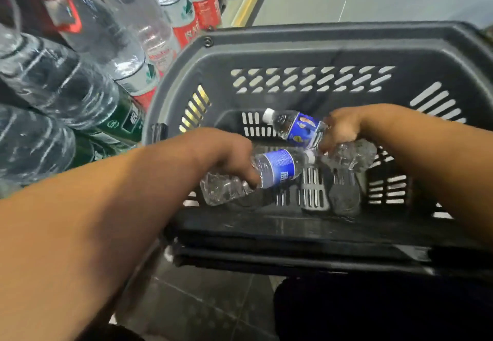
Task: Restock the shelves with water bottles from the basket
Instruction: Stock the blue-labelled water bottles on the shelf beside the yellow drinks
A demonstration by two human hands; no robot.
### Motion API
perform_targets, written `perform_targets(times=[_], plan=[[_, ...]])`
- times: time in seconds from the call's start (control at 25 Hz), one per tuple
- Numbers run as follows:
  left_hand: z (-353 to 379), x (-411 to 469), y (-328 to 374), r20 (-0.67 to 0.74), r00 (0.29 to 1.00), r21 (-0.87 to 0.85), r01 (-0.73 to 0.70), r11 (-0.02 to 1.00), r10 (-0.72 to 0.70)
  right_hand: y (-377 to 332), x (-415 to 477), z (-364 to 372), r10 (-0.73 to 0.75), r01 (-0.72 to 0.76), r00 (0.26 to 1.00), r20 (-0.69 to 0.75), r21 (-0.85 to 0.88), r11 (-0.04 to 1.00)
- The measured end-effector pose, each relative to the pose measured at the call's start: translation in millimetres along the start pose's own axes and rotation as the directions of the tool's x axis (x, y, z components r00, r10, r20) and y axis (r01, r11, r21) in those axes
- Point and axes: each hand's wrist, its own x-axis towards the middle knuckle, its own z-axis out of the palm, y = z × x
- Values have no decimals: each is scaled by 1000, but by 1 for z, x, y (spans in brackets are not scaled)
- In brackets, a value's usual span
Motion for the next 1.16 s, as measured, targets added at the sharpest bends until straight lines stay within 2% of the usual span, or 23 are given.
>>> perform_targets(times=[0.2,0.36,0.44,0.56,0.64,0.72,0.8,0.84,0.88,0.96,1.16], plan=[[-21,-74,-16,-142,990,-226,-47,973,15,-18,-67,-37,-105,147,975,-197,212,966],[-25,-141,-18,-247,969,-463,-118,878,0,-34,-123,-57,-143,256,947,-287,410,875],[-18,-172,-21,-282,959,-583,-188,790,21,-44,-151,-66,-139,301,934,-328,516,802],[3,-217,-30,-349,937,-798,-303,522,11,-71,-189,-68,-136,406,900,-415,681,609],[19,-249,-25,-420,904,-888,-394,237,-72,-93,-209,-63,-127,450,885,-448,750,484],[35,-279,-17,-464,864,-876,-480,-41,-197,-120,-227,-52,-138,493,865,-482,764,416],[50,-305,-16,-492,831,-810,-546,-212,-260,-153,-244,-35,-165,530,846,-507,767,361],[56,-319,-16,-509,818,-781,-570,-257,-269,-169,-252,-29,-179,544,838,-515,765,345],[62,-333,-15,-523,804,-754,-591,-287,-282,-185,-261,-21,-200,553,833,-515,763,335],[77,-361,-13,-550,756,-709,-647,-279,-356,-219,-282,-6,-279,582,812,-513,751,312],[126,-422,-17,-577,605,-639,-753,-157,-548,-290,-328,27,-452,708,690,-566,659,255]])
